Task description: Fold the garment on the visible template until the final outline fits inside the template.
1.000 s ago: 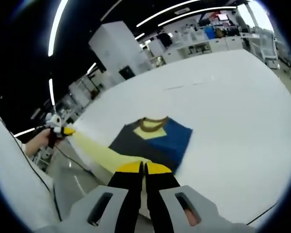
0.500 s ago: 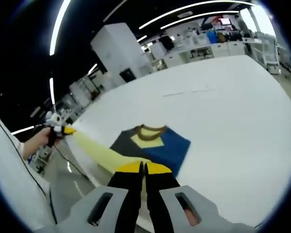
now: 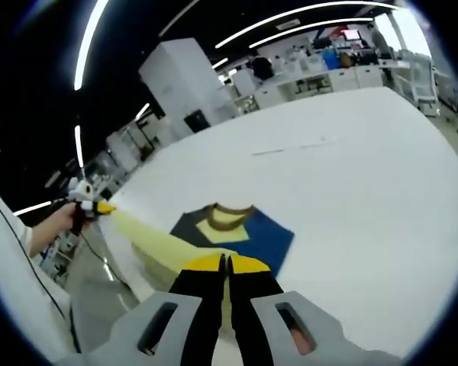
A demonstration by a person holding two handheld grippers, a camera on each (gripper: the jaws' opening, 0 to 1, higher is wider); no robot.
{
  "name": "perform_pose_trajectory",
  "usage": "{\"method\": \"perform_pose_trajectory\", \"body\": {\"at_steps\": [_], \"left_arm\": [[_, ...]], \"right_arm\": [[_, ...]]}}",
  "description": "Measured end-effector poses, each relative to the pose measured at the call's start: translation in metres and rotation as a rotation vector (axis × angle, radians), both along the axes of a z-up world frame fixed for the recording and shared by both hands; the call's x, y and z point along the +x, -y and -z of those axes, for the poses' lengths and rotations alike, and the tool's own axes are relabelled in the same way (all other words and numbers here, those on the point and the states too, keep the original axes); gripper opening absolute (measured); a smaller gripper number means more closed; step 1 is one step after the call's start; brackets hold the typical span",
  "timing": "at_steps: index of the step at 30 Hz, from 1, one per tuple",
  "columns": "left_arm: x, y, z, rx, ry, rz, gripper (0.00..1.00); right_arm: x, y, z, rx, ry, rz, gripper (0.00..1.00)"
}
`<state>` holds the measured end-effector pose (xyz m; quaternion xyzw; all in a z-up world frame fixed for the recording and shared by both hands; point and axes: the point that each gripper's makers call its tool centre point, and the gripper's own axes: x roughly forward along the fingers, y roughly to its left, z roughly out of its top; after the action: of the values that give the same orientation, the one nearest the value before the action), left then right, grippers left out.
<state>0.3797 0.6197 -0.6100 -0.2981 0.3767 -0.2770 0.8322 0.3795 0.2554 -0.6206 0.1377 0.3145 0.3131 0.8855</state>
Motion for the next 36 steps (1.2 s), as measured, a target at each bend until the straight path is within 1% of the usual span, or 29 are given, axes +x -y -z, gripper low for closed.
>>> {"method": "perform_pose_trajectory", "body": {"at_steps": [5, 9, 14, 20, 27, 36], "left_arm": [[0.006, 0.000, 0.003, -0.014, -0.006, -0.005, 0.00], [0.011, 0.002, 0.006, -0.029, -0.015, -0.010, 0.00], [0.015, 0.004, 0.013, -0.023, -0.027, -0.007, 0.00], [0.020, 0.005, 0.016, -0.029, -0.036, -0.004, 0.00], [0.029, 0.008, 0.014, -0.040, -0.036, -0.005, 0.00], [0.042, 0.007, 0.017, -0.038, -0.037, -0.008, 0.00]], "right_arm": [[0.006, 0.003, 0.006, 0.017, -0.010, 0.019, 0.02], [0.008, 0.005, 0.012, 0.010, -0.020, 0.023, 0.02], [0.009, 0.005, 0.020, -0.001, -0.038, 0.031, 0.02], [0.012, 0.005, 0.022, 0.007, -0.046, 0.040, 0.02], [0.023, 0.005, 0.023, 0.002, -0.045, 0.043, 0.02], [0.036, 0.006, 0.023, -0.003, -0.040, 0.037, 0.02]]}}
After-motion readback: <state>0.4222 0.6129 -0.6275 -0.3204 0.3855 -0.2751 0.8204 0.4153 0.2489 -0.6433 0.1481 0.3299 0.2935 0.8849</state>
